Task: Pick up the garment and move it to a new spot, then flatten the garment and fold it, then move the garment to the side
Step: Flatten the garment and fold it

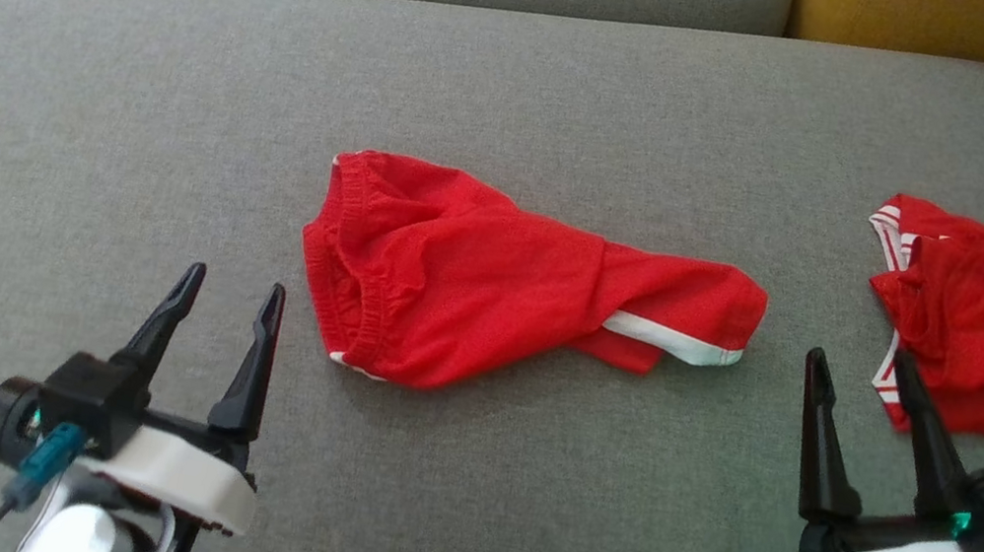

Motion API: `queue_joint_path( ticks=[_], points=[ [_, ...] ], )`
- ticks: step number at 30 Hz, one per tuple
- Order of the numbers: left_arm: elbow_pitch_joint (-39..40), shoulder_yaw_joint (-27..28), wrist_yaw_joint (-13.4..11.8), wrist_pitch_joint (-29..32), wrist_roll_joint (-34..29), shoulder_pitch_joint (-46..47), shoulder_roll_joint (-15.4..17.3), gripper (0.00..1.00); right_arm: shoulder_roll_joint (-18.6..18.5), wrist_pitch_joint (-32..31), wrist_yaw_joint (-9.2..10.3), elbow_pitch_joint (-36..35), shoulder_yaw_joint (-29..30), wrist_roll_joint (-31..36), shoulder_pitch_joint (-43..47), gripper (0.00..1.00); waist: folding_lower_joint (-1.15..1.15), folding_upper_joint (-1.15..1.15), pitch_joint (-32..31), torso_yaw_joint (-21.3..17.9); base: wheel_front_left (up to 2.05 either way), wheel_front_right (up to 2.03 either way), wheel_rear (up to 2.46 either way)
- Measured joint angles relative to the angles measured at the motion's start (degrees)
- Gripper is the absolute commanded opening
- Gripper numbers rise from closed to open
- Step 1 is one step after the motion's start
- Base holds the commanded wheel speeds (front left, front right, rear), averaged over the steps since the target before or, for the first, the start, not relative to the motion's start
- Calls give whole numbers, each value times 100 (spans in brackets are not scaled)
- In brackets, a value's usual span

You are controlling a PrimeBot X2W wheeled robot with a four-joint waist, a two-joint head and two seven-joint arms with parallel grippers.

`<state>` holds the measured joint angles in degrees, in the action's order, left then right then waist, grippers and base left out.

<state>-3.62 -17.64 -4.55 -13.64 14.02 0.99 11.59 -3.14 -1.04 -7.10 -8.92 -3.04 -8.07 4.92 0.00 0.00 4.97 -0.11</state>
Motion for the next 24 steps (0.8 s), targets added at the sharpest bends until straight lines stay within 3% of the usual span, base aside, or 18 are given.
queue_joint_path(
  ticks=[13, 18, 21, 24],
  points=[
    [102, -86, -32, 119, 1, -71, 71, 100, 43, -32, 0, -63, 23, -97, 59, 100, 0, 0, -13, 33, 0, 0, 0],
    [-13, -411, 308, 385, 101, -14, 65, 100, 44, -49, 0, -63, 23, -153, 57, 100, 0, 0, 55, 57, 0, 0, 0],
    [-241, -705, 689, 684, 180, 226, 64, 100, 45, -51, 0, -63, -7, -157, 46, 100, 0, 0, 146, 51, 0, 0, 0],
    [-542, -833, 814, 854, 194, 547, 24, 100, 45, -51, 0, -62, -47, -207, 28, 100, 0, 0, 253, 12, 0, 0, 0]
  ],
)
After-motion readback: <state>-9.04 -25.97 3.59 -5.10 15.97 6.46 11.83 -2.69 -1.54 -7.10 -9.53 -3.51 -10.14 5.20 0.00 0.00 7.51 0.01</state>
